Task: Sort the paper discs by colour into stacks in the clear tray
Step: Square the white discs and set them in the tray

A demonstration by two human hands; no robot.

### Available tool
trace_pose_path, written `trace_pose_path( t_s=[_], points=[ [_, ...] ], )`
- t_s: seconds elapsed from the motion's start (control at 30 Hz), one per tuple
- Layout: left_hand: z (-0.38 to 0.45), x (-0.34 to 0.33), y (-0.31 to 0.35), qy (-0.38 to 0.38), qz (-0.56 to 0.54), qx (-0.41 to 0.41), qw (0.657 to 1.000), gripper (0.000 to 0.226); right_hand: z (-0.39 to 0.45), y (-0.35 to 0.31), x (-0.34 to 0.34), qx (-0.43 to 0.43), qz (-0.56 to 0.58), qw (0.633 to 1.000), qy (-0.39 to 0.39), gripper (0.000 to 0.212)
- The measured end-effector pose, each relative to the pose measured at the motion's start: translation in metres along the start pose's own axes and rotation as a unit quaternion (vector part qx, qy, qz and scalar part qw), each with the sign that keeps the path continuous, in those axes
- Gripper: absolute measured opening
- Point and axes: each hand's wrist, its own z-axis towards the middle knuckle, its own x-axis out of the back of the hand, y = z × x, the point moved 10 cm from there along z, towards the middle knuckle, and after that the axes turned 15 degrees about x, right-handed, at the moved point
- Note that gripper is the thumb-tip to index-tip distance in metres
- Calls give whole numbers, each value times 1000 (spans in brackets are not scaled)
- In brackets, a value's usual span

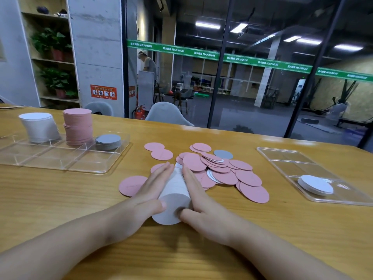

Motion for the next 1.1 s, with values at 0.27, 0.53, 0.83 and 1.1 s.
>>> trace_pose_path(
  t_s=[0.27, 0.53, 0.83, 1.1],
  points=[
    [-2, 7, -8, -64, -56, 29, 996, 79, 0, 8, 8, 19, 46, 998, 36, 86],
    [-2, 40, -2, -48, -63, 37, 996, 68, 13, -10, 28, 58, 37, 994, 80, 83],
    [-19, 129, -16, 66, -94, 26, 993, 52, 89, -42, 6, 121, 130, 979, 97, 77],
    [-40, 233, -63, 228, -197, 25, 953, 25, 178, -92, -30, 164, 212, 951, 153, 43]
  ],
)
